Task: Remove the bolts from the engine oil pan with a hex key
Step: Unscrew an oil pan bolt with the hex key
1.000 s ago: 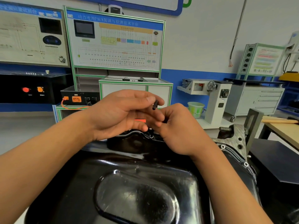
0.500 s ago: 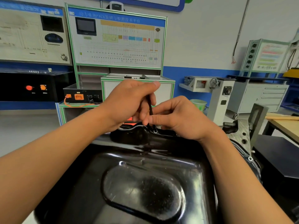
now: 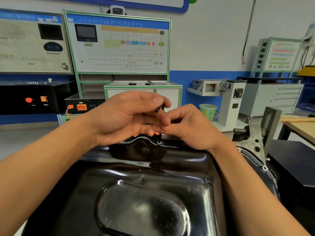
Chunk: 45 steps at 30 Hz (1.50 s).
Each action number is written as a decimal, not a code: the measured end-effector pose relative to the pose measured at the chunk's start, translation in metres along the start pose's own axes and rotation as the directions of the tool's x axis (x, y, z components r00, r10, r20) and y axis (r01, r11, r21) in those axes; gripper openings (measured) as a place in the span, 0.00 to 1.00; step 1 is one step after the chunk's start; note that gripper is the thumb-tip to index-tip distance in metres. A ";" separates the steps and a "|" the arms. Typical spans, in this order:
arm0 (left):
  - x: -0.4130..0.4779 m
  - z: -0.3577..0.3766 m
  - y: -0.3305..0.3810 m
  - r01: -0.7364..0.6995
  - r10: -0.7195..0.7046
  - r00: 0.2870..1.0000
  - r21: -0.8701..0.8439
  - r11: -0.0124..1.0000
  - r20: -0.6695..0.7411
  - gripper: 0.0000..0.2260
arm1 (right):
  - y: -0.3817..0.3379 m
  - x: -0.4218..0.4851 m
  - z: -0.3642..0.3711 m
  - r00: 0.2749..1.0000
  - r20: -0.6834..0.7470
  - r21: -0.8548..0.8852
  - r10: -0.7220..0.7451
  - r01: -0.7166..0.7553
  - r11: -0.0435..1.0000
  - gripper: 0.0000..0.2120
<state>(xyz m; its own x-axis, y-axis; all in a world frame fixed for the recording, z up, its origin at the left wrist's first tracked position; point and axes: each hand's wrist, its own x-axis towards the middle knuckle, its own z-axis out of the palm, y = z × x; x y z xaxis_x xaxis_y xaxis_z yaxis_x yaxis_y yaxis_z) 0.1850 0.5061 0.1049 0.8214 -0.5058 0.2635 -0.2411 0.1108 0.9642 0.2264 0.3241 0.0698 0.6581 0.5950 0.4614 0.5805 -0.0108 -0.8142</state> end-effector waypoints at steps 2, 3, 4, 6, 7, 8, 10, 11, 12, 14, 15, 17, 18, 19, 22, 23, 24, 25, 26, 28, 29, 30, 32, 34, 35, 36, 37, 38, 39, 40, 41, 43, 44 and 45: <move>0.004 0.003 -0.003 -0.064 0.079 0.993 0.159 0.985 -0.090 0.09 | 0.002 0.002 0.000 1.000 0.027 0.006 -0.004 0.003 1.000 0.06; 0.006 0.005 -0.004 -0.092 0.131 0.980 0.247 0.965 -0.147 0.10 | 0.003 0.004 0.000 0.999 0.042 0.014 0.002 -0.003 1.000 0.03; 0.009 0.006 -0.006 -0.113 0.186 0.961 0.323 0.940 -0.205 0.12 | 0.005 0.005 -0.001 0.999 0.037 0.010 0.011 -0.011 1.000 0.04; 0.011 0.007 -0.008 -0.146 0.282 0.913 0.409 0.901 -0.295 0.16 | 0.011 0.005 -0.004 1.000 0.009 -0.021 0.030 -0.030 0.999 0.08; 0.012 0.007 -0.009 -0.159 0.310 0.895 0.420 0.893 -0.321 0.17 | 0.012 0.005 -0.005 0.999 -0.003 -0.025 0.037 -0.037 0.999 0.09; 0.012 0.006 -0.009 -0.159 0.319 0.884 0.421 0.893 -0.343 0.18 | 0.013 0.004 -0.006 0.999 -0.006 -0.026 0.041 -0.041 0.999 0.10; 0.013 0.006 -0.010 -0.131 0.291 0.879 0.395 0.909 -0.378 0.18 | 0.013 0.004 -0.008 0.999 -0.002 -0.033 0.048 -0.048 0.998 0.11; 0.012 0.007 -0.009 -0.112 0.257 0.884 0.357 0.927 -0.391 0.16 | 0.014 0.005 -0.009 0.999 -0.004 -0.037 0.046 -0.046 0.998 0.11; 0.012 0.007 -0.008 -0.092 0.211 0.895 0.300 0.949 -0.392 0.14 | 0.015 0.005 -0.009 0.999 -0.005 -0.037 0.043 -0.043 0.998 0.11; 0.010 0.005 -0.005 -0.042 0.101 0.931 0.172 0.984 -0.352 0.12 | 0.016 0.004 -0.008 0.999 0.004 -0.022 0.036 -0.035 0.999 0.09; 0.008 0.004 -0.003 -0.020 0.058 0.949 0.123 0.992 -0.309 0.12 | 0.017 0.004 -0.007 0.999 0.000 -0.012 0.033 -0.033 0.999 0.08; 0.004 0.002 0.000 -0.001 0.011 0.979 0.048 0.999 -0.203 0.11 | 0.016 0.003 -0.007 1.000 -0.021 -0.009 0.019 -0.019 1.000 0.09; 0.002 0.001 0.001 0.001 0.001 0.989 0.014 1.000 -0.150 0.11 | 0.016 0.003 -0.006 1.000 -0.025 -0.004 -0.001 0.001 1.000 0.10; 0.001 0.000 0.002 0.002 -0.003 0.995 -0.014 1.000 -0.098 0.10 | 0.016 0.003 -0.006 1.000 -0.026 0.013 -0.014 0.014 1.000 0.10; 0.000 -0.001 0.001 0.002 -0.002 1.000 -0.040 0.999 0.006 0.09 | 0.017 0.002 -0.007 1.000 -0.024 0.050 -0.013 0.014 0.999 0.07; 0.000 -0.001 0.000 0.003 -0.002 1.000 -0.043 0.999 0.018 0.10 | 0.018 0.002 -0.008 1.000 -0.024 0.057 0.001 0.001 0.998 0.05; 0.001 -0.001 0.000 0.000 0.001 1.000 -0.041 0.999 0.019 0.12 | 0.019 0.002 -0.008 1.000 -0.022 0.068 0.010 -0.009 0.998 0.05; 0.001 0.000 -0.001 -0.014 0.014 1.000 -0.023 1.000 0.006 0.13 | 0.020 0.002 -0.008 1.000 -0.021 0.079 0.014 -0.013 0.997 0.06; 0.002 0.001 -0.002 -0.036 0.037 0.999 0.015 0.999 -0.020 0.13 | 0.021 0.003 -0.008 1.000 -0.020 0.093 0.016 -0.014 0.996 0.06; 0.003 0.005 -0.005 -0.094 0.110 0.988 0.151 0.984 -0.107 0.13 | 0.020 0.003 -0.007 1.000 -0.011 0.102 0.019 -0.018 0.995 0.05; 0.004 0.007 -0.006 -0.121 0.160 0.975 0.234 0.965 -0.154 0.12 | 0.020 0.002 -0.007 1.000 -0.009 0.083 0.012 -0.011 0.997 0.09; 0.006 0.008 -0.007 -0.141 0.209 0.957 0.307 0.941 -0.199 0.11 | 0.019 0.002 -0.007 1.000 0.000 0.054 0.012 -0.012 0.998 0.12; 0.008 0.010 -0.008 -0.161 0.281 0.919 0.389 0.907 -0.275 0.12 | 0.020 0.003 -0.008 0.999 0.028 0.013 0.018 -0.018 1.000 0.11; 0.008 0.013 -0.007 -0.182 0.321 0.893 0.400 0.898 -0.315 0.14 | 0.020 0.004 -0.009 0.999 0.041 0.008 0.029 -0.030 1.000 0.08; 0.008 0.014 -0.007 -0.188 0.334 0.885 0.406 0.894 -0.324 0.14 | 0.020 0.004 -0.009 0.998 0.045 0.005 0.038 -0.038 0.999 0.08; 0.008 0.015 -0.007 -0.189 0.343 0.879 0.419 0.888 -0.331 0.15 | 0.020 0.004 -0.009 0.998 0.047 -0.001 0.046 -0.046 0.999 0.08; 0.008 0.015 -0.007 -0.188 0.350 0.874 0.429 0.884 -0.339 0.15 | 0.019 0.004 -0.009 0.997 0.052 -0.012 0.049 -0.049 0.999 0.09; 0.008 0.015 -0.007 -0.180 0.349 0.868 0.431 0.884 -0.354 0.16 | 0.019 0.004 -0.009 0.997 0.059 -0.025 0.047 -0.046 0.999 0.08; 0.009 0.014 -0.008 -0.164 0.339 0.862 0.425 0.890 -0.378 0.17 | 0.018 0.004 -0.008 0.997 0.068 -0.034 0.045 -0.043 0.998 0.08; 0.010 0.013 -0.008 -0.141 0.318 0.856 0.408 0.902 -0.408 0.17 | 0.017 0.004 -0.008 0.996 0.071 -0.038 0.046 -0.043 0.998 0.09; 0.009 0.012 -0.007 -0.111 0.279 0.855 0.371 0.922 -0.438 0.17 | 0.017 0.004 -0.008 0.996 0.069 -0.042 0.048 -0.045 0.998 0.09; 0.007 0.009 -0.003 -0.055 0.154 0.879 0.226 0.973 -0.451 0.17 | 0.016 0.005 -0.007 0.997 0.054 -0.039 0.055 -0.053 0.998 0.10; 0.006 0.007 -0.001 -0.031 0.087 0.903 0.139 0.990 -0.421 0.17 | 0.016 0.005 -0.007 0.997 0.047 -0.033 0.057 -0.055 0.998 0.10; 0.004 0.006 0.002 -0.010 0.033 0.929 0.066 0.998 -0.368 0.15 | 0.016 0.004 -0.007 0.998 0.042 -0.023 0.057 -0.056 0.998 0.10</move>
<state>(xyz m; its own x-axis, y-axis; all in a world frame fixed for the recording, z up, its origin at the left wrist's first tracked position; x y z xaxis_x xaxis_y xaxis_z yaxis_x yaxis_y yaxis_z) 0.1844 0.4994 0.1078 0.9455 -0.1514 0.2884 -0.2826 0.0592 0.9574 0.2418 0.3210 0.0607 0.6695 0.6264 0.3992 0.5535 -0.0622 -0.8305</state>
